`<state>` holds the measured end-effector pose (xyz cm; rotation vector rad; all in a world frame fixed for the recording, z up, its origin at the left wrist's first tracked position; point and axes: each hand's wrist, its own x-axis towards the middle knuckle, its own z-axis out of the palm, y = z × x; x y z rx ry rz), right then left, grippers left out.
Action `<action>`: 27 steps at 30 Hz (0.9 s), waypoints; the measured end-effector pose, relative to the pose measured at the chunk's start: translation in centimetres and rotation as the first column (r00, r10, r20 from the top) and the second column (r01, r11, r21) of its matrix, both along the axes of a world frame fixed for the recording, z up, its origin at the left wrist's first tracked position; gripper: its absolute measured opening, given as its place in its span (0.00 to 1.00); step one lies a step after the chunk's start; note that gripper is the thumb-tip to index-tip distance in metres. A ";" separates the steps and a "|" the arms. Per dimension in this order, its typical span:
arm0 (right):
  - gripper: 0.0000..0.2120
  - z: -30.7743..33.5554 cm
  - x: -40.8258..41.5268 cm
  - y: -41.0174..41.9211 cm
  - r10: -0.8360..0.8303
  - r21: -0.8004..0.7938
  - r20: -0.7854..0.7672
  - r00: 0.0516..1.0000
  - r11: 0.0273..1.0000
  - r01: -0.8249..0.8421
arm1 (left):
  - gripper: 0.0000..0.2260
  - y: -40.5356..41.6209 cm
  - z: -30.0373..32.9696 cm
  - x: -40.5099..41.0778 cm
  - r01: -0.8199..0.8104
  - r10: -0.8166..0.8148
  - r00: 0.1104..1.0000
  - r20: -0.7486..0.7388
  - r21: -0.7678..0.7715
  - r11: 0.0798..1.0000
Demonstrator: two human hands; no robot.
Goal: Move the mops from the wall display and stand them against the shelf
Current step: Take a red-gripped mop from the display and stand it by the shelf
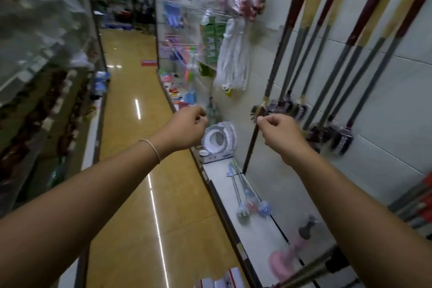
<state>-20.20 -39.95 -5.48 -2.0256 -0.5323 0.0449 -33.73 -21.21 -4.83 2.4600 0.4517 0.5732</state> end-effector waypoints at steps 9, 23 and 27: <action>0.16 0.2 4.4 1.3 -0.303 -0.056 -0.044 0.952 0.952 0.300 | 0.15 4.8 -0.7 11.5 0.305 -0.301 0.951 -0.077 0.054 0.951; 0.15 -4.0 2.1 -11.9 -0.673 -0.040 -0.057 0.737 0.739 0.672 | 0.19 -5.5 -5.5 17.7 0.658 -0.660 0.702 -0.265 -0.113 0.745; 0.15 -6.1 0.5 -16.4 -0.714 -0.031 -0.099 0.694 0.699 0.715 | 0.19 -10.2 -8.1 17.1 0.697 -0.701 0.647 -0.300 -0.139 0.703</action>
